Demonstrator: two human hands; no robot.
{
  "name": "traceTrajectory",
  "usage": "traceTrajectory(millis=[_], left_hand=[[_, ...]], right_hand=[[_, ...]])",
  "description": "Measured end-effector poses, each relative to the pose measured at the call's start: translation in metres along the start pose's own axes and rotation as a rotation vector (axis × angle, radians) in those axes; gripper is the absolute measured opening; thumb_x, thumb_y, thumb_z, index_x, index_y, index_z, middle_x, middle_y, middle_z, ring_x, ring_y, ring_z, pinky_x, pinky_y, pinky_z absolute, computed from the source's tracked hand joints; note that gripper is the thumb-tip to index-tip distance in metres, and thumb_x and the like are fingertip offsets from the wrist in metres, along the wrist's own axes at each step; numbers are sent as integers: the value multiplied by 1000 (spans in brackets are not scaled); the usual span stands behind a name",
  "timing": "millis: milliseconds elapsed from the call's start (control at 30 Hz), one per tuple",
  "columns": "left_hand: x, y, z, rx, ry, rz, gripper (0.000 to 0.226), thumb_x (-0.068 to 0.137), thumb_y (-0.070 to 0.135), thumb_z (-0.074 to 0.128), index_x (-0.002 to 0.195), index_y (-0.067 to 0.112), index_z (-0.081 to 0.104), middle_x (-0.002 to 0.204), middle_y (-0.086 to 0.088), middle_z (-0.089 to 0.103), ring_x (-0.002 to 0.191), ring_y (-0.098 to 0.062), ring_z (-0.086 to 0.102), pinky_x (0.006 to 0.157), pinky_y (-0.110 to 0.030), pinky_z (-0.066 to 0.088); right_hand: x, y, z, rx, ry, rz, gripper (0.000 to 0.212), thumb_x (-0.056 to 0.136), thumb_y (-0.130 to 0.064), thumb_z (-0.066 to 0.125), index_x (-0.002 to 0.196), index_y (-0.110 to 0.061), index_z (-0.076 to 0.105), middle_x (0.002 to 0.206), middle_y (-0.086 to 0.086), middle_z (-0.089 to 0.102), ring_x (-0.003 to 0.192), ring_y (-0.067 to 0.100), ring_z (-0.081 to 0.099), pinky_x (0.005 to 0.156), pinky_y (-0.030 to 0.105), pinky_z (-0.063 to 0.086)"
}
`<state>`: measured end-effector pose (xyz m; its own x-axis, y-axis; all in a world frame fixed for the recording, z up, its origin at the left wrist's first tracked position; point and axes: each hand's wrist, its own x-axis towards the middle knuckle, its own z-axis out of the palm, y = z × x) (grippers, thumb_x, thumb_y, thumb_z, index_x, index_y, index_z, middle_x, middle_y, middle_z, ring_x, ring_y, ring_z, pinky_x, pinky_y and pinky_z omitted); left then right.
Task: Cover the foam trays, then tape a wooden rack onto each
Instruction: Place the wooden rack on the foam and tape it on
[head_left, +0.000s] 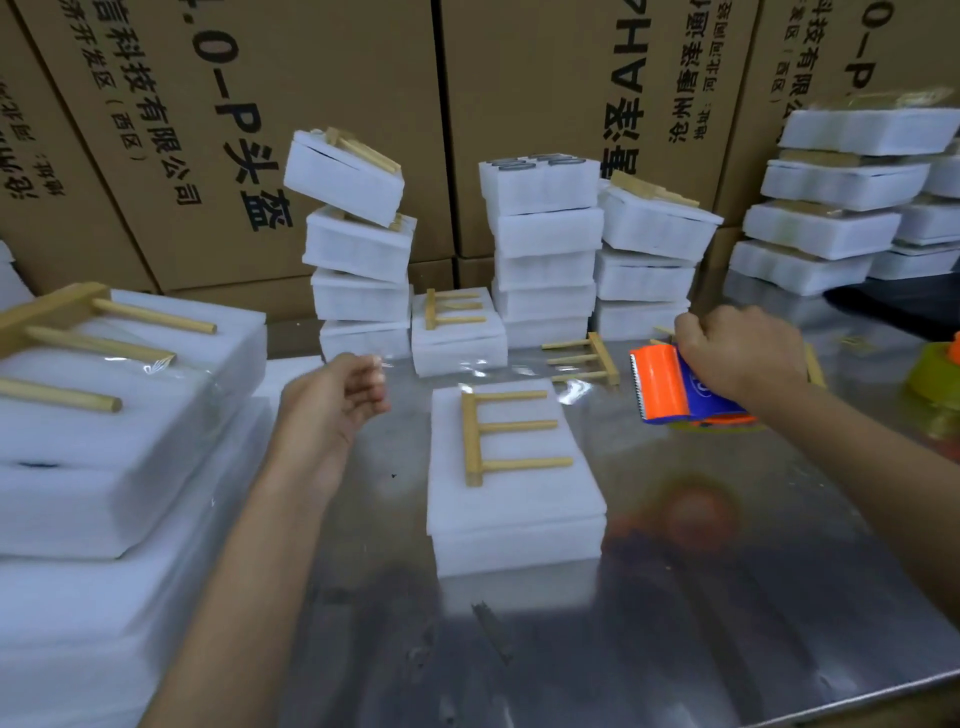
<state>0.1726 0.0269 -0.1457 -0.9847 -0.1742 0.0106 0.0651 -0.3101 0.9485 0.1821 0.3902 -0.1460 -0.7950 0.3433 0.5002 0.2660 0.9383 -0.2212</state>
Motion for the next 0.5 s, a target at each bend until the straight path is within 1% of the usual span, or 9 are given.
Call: traceTrajectory(millis=[67,133,200,300,333,400,500], left_hand=[[-2,-11,-9,31,0,-27,14,92,8,62,79,6,67,56,1,60,51,-11,57,50,-20,53],[-3,-18,-13,21,20,1,10,88,13,72,80,8,68,59,1,60,51,-10,58,53,-20,54],[0,-19,-18,21,55,29,12,84,15,78,81,8,68,61,1,60,53,-7,57,53,-19,53],[8,-21,-25,80,131,37,13,85,15,78,78,10,68,61,1,58,54,-7,55,53,-19,52],[12,-25,-27,124,164,44,14,86,15,77,77,10,67,61,0,57,55,-9,53,54,-20,51],[18,-35,-34,276,240,64,16,88,15,74,75,10,67,63,-4,56,59,-15,51,60,-26,49],[25,-53,-49,610,315,77,15,87,17,72,76,9,68,73,-10,63,71,-25,58,72,-30,46]], right_hand=[[5,7,-1,-22,-72,-20,46,101,-45,30,72,-16,52,63,2,47,56,15,41,58,32,27],[13,5,-3,-54,-111,-65,49,100,-47,28,72,-16,54,66,4,50,59,17,45,58,32,28],[21,-3,-5,-86,-149,-92,51,100,-48,27,71,-15,54,68,7,53,61,20,47,61,33,31],[31,-16,-6,-131,-228,-116,47,100,-51,26,71,-21,46,71,4,49,63,16,43,65,34,32],[34,-21,-5,-140,-254,-124,45,99,-53,25,71,-22,44,71,2,46,63,15,41,66,34,32],[36,-31,1,-129,-299,-137,46,98,-55,25,70,-23,42,71,1,44,64,16,42,68,35,32],[32,-40,13,-114,-393,-136,49,98,-55,26,73,-19,48,73,1,45,75,23,49,72,35,34]])
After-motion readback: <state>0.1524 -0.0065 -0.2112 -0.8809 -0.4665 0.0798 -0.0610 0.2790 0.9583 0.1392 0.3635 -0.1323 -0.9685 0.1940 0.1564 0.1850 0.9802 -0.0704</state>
